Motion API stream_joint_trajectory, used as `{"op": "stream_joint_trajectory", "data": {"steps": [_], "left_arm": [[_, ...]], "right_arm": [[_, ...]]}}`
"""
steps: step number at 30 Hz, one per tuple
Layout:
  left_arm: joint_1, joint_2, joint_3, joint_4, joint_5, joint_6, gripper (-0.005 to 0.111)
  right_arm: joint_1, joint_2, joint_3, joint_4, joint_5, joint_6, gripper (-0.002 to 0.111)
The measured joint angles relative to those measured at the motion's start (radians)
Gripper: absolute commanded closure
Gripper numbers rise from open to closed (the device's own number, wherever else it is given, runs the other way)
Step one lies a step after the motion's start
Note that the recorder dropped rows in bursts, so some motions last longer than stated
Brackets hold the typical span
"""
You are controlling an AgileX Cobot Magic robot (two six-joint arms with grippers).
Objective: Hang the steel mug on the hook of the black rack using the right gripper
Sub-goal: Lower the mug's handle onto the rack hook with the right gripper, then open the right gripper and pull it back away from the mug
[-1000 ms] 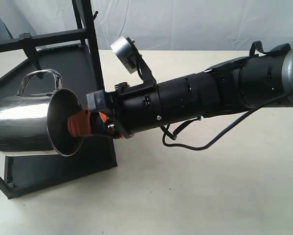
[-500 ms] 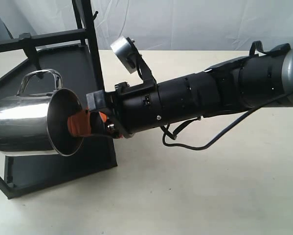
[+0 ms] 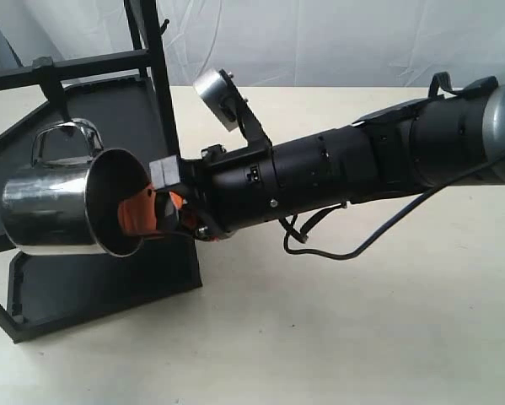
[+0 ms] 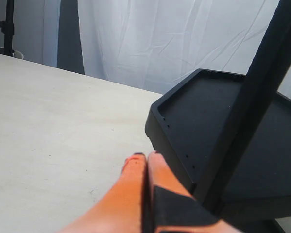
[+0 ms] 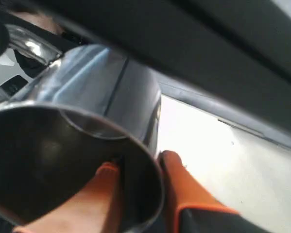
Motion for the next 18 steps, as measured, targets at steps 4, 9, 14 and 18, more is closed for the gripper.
{"op": "stream_joint_trajectory", "data": {"steps": [4,9,14,18], "left_arm": [[0.0,0.0,0.0,0.0,0.0,0.0,0.105],[0.0,0.0,0.0,0.0,0.0,0.0,0.105],[0.0,0.0,0.0,0.002,0.0,0.0,0.105],[0.0,0.0,0.0,0.004,0.0,0.0,0.105]], "right_arm": [[0.0,0.0,0.0,0.0,-0.003,0.009,0.072],[0.0,0.0,0.0,-0.008,0.017,0.009,0.072],[0.0,0.0,0.0,-0.039,0.025,0.029,0.072],[-0.018,0.0,0.0,-0.047,0.026,0.036,0.072]]}}
